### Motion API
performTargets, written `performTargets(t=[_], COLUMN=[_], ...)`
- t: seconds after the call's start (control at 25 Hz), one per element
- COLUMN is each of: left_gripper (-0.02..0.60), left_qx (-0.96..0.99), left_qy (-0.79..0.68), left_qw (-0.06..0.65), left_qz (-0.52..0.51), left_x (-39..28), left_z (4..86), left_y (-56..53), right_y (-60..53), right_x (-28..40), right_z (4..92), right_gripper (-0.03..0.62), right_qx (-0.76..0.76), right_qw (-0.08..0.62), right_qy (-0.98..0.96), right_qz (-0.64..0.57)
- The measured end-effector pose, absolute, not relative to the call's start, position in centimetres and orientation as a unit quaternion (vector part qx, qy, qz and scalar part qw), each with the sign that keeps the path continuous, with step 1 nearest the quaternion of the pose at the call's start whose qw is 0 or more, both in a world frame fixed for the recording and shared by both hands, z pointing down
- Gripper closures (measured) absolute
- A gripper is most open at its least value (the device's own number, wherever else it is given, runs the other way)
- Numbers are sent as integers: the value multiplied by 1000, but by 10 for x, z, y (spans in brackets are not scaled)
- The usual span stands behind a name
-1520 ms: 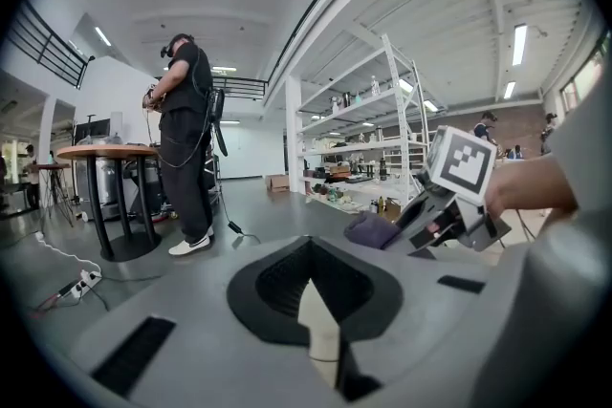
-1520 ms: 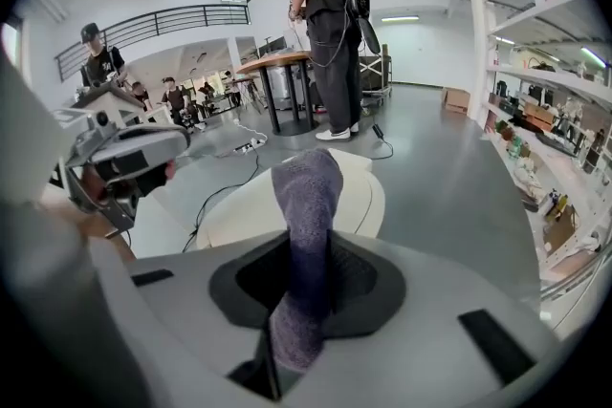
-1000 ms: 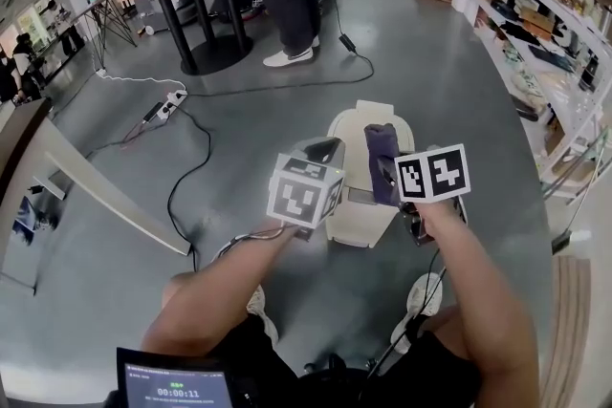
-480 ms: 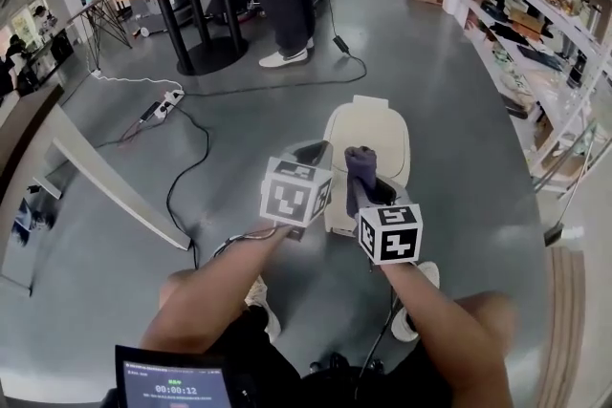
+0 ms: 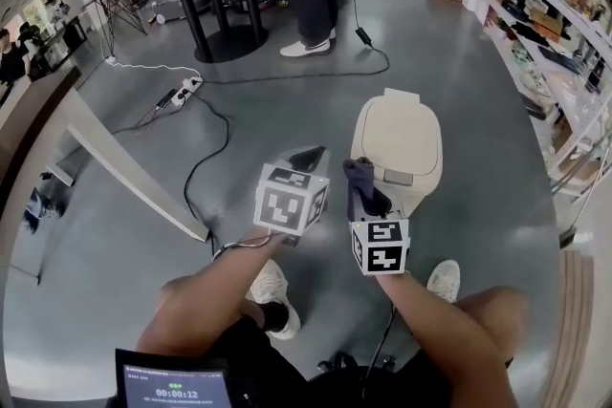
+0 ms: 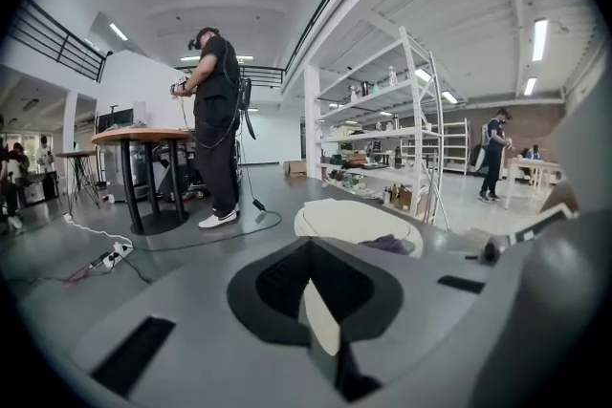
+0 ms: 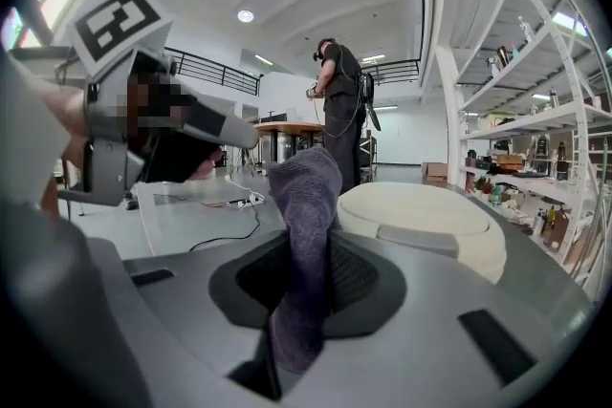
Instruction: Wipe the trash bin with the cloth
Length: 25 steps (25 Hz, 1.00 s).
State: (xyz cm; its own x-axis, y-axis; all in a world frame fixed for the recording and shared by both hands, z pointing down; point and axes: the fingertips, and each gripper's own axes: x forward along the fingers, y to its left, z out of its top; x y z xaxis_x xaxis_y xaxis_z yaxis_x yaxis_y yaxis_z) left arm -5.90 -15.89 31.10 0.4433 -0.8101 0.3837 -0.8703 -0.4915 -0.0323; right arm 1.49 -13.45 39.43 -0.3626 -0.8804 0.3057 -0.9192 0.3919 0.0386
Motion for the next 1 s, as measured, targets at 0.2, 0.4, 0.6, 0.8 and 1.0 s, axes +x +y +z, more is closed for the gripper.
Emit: performTargets(t=[0.2,0.4,0.6,0.8,1.0], left_gripper=[584,583,583,583,584], left_qx=[858,859,858,863,866], left_qy=[-474,-468,-465,-456,-447], left_qw=[72,75,80,75,65], left_qz=[185,194,202,206,212], left_x=[-53,-64,-68,-56,-42], left_z=[316,323,329,330,331], left_y=[-153,-151,-148,-144,-138], right_y=[-146,-146,-135,-122,-110], right_x=[-9,-28,-21,12,59], right_z=[410,415,426,431,430], right_gripper=[519,519,519,519,519], right_qx=[561,563,564,576,594], right_qw=[146,152,164,178,184], right_qy=[-812,-810,-806,-796,-781], right_qz=[64,65,69,55,53])
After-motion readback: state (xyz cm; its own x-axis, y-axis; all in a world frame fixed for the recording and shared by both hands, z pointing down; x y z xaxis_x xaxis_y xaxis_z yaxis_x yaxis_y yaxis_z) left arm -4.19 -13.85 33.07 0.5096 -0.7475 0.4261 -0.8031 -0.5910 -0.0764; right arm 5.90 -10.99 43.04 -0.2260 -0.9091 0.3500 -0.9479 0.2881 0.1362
